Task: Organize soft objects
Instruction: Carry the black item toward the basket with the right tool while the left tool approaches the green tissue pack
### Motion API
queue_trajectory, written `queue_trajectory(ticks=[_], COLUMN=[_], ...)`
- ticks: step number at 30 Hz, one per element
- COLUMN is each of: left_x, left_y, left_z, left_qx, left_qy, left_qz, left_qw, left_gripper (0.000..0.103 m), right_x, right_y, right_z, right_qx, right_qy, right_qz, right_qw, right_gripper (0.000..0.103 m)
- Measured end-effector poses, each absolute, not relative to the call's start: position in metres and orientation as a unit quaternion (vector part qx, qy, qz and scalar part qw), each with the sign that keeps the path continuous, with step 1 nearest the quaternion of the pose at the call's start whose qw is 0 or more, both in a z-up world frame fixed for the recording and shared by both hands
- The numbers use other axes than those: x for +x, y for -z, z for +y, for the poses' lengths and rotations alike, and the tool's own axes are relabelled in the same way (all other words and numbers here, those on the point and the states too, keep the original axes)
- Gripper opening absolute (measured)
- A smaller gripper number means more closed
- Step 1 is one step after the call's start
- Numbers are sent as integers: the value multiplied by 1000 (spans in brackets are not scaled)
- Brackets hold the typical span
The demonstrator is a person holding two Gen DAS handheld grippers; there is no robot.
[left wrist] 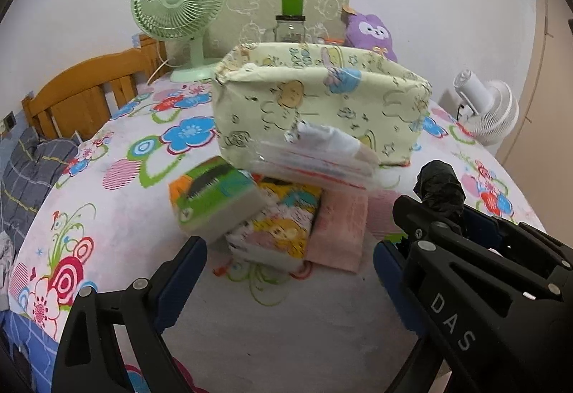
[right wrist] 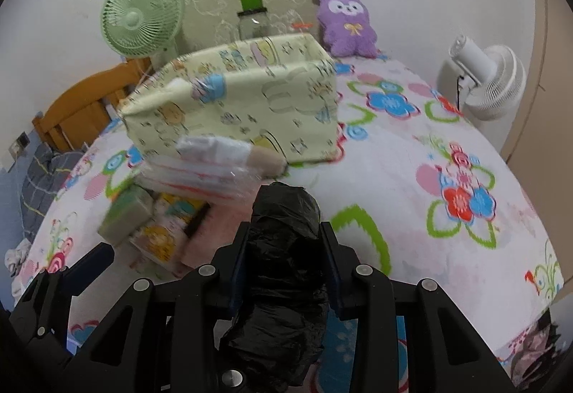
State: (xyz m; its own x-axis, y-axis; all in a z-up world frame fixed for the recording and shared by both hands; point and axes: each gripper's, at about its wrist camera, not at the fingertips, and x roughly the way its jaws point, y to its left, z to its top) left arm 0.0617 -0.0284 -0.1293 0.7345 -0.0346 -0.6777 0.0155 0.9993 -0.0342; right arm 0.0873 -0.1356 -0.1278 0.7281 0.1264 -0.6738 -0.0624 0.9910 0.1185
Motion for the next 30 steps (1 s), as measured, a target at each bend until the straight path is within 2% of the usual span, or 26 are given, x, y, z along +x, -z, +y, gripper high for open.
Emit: queue_trajectory(ticks=[22,30], left_x=[89,104], left_y=[123,127], left_z=[12,19], left_qx=[-33,-47], left_qy=[-19,-13], left_qz=[361,365], left_qw=[932,930], left_gripper=[95,88], right_x=[109,120], right_y=[113,112], right_z=[-93,-86], right_qx=[24,25], right_qy=[-81,-72], right_qz=[350,352], right_qw=[933,933], right_gripper=[38,38])
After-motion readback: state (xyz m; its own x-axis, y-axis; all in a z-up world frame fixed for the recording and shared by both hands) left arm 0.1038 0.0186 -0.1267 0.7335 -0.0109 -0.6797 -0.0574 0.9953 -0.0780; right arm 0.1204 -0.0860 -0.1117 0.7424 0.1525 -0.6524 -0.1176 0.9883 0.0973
